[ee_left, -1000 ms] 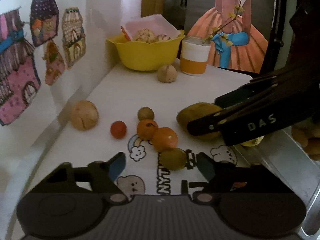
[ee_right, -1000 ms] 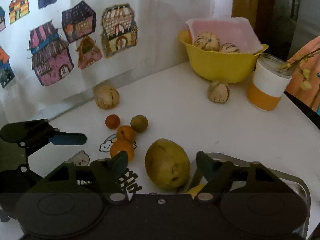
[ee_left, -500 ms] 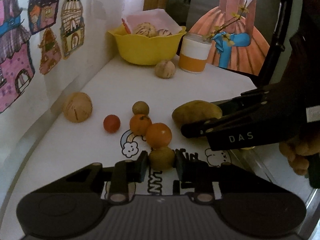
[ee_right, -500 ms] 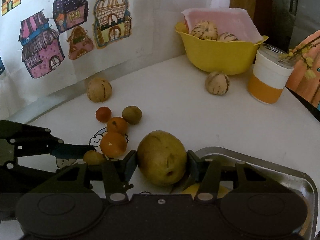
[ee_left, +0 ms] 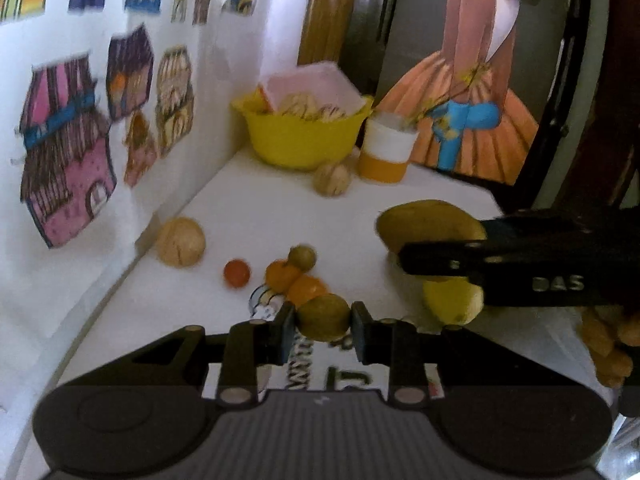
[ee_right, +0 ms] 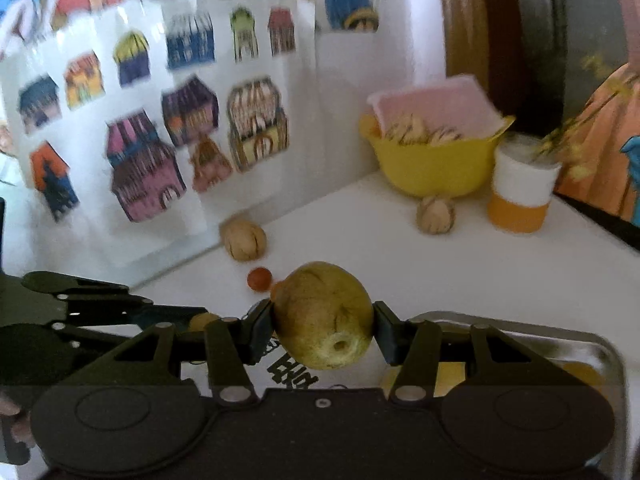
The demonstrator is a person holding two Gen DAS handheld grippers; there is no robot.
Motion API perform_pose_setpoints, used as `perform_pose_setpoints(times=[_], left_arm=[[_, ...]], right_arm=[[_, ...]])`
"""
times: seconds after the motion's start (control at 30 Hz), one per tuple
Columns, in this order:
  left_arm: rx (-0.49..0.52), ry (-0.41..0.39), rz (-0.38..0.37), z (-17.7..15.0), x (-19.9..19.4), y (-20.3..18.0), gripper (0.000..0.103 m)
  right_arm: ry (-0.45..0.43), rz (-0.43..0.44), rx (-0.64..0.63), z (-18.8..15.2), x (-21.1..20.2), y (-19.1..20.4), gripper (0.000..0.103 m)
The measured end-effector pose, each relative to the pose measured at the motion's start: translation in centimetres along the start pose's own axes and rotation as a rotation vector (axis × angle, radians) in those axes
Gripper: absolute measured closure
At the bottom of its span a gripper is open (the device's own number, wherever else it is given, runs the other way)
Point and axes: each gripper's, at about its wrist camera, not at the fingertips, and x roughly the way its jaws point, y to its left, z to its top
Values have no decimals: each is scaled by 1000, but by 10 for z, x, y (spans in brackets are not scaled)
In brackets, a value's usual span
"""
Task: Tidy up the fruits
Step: 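Grasp a green-brown pear with the right tool while the left tool grasps a small brown fruit, then lower pear and small brown fruit into the tray and open both tools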
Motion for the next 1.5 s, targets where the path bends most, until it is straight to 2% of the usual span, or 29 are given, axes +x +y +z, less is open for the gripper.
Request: perform_pose_setpoints(times=[0.17,0.3,0.57,0.9,1.5], left_arm=[[21,-50,-33,3,-13,-30,71],[41,-48,-76,3,-10,-59,71],[55,-16,-109,-11,11,-103,71],[85,58,-76,-28,37,-120,71],[89,119,-62,-36,56,-125,70]], right_arm=[[-53,-70,8,-4,-50,-13,49],[-57,-138,15,-15,-79,-27,49],[-14,-246,51,-56,-97,-65,49],[24,-234,113,-93,-79,-92,49],[53,-213,113,-104,-67,-94,48]])
